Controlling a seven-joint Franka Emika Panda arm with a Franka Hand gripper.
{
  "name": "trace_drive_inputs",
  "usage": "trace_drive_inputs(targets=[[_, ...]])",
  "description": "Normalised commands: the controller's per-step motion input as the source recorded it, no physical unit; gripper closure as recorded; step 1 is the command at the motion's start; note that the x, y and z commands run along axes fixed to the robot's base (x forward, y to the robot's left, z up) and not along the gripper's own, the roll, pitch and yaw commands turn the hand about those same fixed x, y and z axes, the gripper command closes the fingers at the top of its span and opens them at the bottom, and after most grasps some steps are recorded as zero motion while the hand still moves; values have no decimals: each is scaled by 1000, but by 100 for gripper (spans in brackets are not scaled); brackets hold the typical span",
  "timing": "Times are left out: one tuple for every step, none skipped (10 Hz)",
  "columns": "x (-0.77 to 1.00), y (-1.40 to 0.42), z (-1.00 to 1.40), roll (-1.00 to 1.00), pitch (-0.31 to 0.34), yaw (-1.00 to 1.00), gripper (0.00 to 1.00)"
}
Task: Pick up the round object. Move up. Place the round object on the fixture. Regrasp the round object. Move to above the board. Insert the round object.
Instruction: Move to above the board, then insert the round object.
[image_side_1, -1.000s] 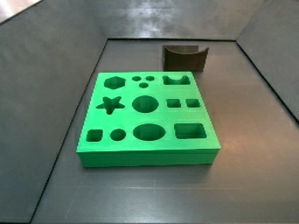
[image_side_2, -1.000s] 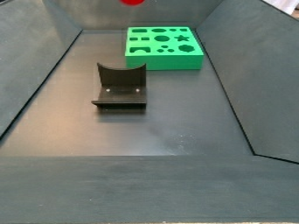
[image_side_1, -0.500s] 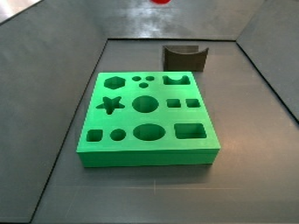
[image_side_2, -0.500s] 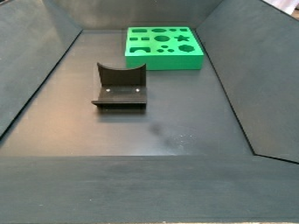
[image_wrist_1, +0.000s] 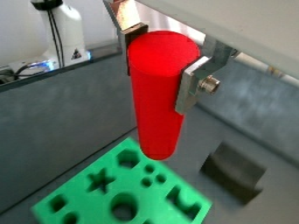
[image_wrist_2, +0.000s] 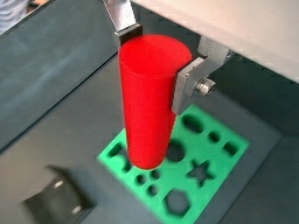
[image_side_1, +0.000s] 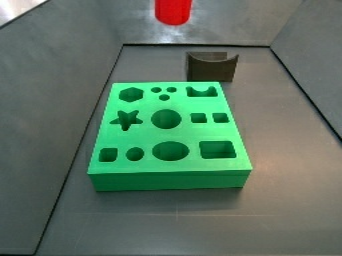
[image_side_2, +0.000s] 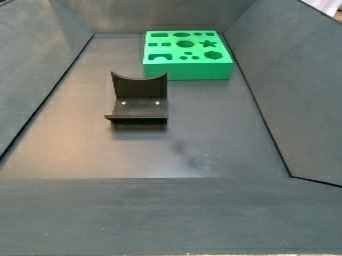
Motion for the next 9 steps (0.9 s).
trace_drive_inputs(targets=[[-55,11,-2,-805,-39,-97,100],[-47,13,1,-510,-30,-50,100],[-38,9,4,-386,-31,-41,100],[-24,9,-3,-226,-17,-26,100],[0,0,0,0,-7,0,100],[0,0,0,0,6,0,100],[0,0,0,0,-9,0,100],[-11,0,0,0,-4,0,100],[0,0,0,0,4,0,100]])
